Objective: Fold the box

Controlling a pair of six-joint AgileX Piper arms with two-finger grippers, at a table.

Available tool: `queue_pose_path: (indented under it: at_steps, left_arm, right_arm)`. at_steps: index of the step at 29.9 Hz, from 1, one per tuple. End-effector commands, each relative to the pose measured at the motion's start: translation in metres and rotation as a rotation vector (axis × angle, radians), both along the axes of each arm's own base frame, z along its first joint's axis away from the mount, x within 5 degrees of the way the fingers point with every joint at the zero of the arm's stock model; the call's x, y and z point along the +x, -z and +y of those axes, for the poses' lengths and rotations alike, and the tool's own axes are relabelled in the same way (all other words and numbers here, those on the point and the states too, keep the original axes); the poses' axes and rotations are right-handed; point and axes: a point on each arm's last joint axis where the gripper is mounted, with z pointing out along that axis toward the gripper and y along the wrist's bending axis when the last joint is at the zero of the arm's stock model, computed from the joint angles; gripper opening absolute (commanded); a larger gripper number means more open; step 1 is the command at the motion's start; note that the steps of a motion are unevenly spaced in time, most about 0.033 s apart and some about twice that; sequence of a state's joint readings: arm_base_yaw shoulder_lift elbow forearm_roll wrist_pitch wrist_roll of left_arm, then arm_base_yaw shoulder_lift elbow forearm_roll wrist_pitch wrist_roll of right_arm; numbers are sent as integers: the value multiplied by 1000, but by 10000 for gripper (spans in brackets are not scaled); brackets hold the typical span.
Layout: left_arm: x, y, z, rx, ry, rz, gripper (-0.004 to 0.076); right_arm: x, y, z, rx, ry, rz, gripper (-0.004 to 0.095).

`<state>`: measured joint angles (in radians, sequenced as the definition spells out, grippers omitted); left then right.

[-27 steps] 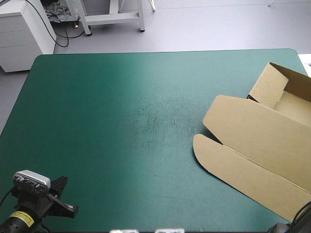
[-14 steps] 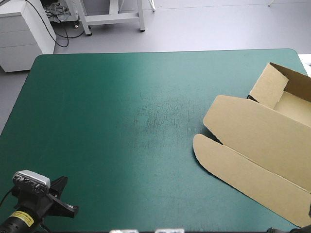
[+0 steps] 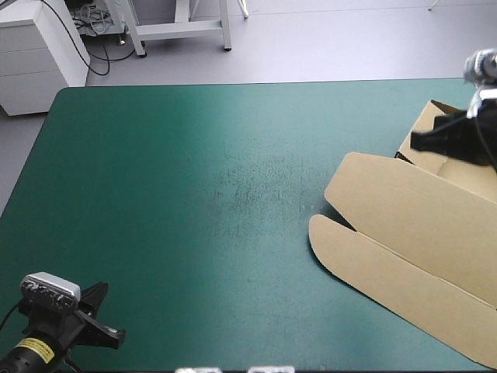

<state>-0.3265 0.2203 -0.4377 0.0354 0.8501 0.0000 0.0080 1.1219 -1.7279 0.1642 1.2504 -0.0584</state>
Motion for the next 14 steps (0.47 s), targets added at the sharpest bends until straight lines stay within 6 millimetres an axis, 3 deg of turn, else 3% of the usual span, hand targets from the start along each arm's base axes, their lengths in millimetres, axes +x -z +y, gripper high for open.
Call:
queue_pose_path:
  at_steps: [1,14]
  left_arm:
    - [3,-11,-1,-26,6,-71,-8]
    - [3,-11,-1,-26,6,-72,-8]
  right_arm:
    - [-29,19,2,-25,-6,5,1]
    - [-99,160,-4,-120,-35,-24,1]
